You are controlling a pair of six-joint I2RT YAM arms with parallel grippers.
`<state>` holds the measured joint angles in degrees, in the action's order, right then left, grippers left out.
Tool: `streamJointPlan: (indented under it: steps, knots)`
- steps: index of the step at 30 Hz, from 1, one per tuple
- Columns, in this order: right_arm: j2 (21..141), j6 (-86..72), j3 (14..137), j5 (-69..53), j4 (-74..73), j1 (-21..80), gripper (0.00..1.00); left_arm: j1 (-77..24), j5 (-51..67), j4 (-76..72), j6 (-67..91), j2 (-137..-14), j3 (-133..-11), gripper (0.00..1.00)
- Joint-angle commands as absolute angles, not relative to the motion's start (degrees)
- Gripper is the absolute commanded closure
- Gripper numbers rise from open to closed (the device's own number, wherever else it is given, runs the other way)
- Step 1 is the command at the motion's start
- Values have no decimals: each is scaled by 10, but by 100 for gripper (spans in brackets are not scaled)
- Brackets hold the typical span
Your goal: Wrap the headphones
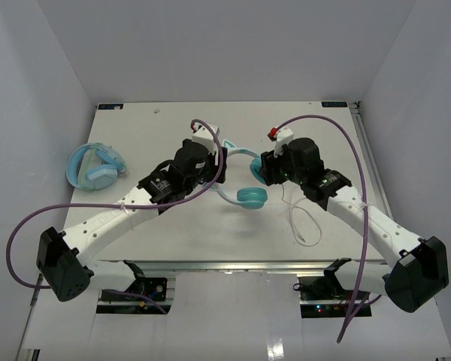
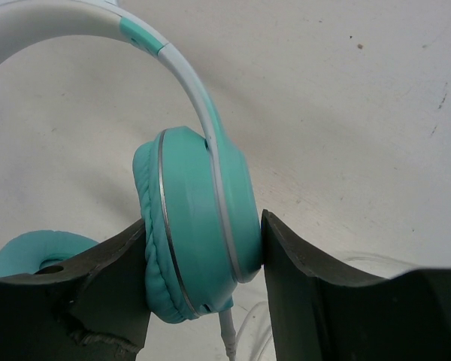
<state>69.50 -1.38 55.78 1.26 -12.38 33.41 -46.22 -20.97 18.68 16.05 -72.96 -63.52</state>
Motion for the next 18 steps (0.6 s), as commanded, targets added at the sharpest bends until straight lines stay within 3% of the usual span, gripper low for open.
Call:
streamJointPlan:
  steps: [1, 18]
  knots:
    - [654, -39, 542, -18, -93, 343, 92, -461, -194, 197, 104, -733, -664, 18]
    - [605, -45, 526, -25, -82, 362, 92, -461, -170, 199, 98, -763, -637, 33]
